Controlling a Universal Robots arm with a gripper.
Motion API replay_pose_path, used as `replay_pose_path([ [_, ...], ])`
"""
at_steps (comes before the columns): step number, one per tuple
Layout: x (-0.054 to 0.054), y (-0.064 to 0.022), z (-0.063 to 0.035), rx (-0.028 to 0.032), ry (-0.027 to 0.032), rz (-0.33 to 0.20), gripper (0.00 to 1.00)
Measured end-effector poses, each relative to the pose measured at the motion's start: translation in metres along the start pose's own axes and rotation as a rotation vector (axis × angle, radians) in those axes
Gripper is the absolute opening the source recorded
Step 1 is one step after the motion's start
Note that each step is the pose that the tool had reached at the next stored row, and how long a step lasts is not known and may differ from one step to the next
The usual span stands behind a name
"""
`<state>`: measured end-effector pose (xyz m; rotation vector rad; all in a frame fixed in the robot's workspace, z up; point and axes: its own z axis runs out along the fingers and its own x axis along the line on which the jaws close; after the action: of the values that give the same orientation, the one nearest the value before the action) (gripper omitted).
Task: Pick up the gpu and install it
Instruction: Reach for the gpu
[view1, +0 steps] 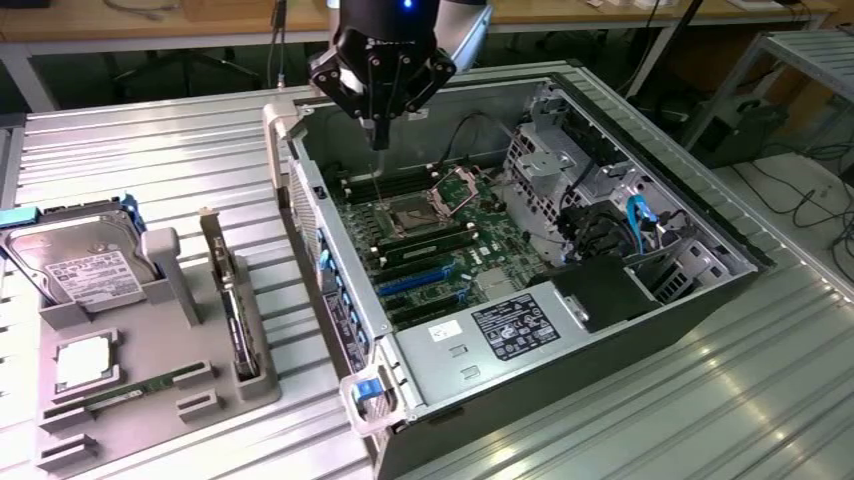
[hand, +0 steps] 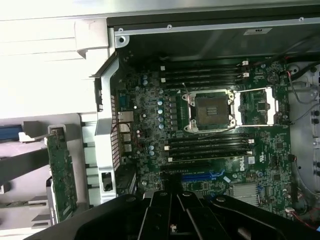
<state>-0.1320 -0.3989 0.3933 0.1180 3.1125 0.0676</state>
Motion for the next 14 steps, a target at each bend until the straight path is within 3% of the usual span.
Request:
replay_pose_path([
  [14, 0.0105, -0.0008, -0.0003, 0.0000, 0.0000, 0.000, 0.11],
])
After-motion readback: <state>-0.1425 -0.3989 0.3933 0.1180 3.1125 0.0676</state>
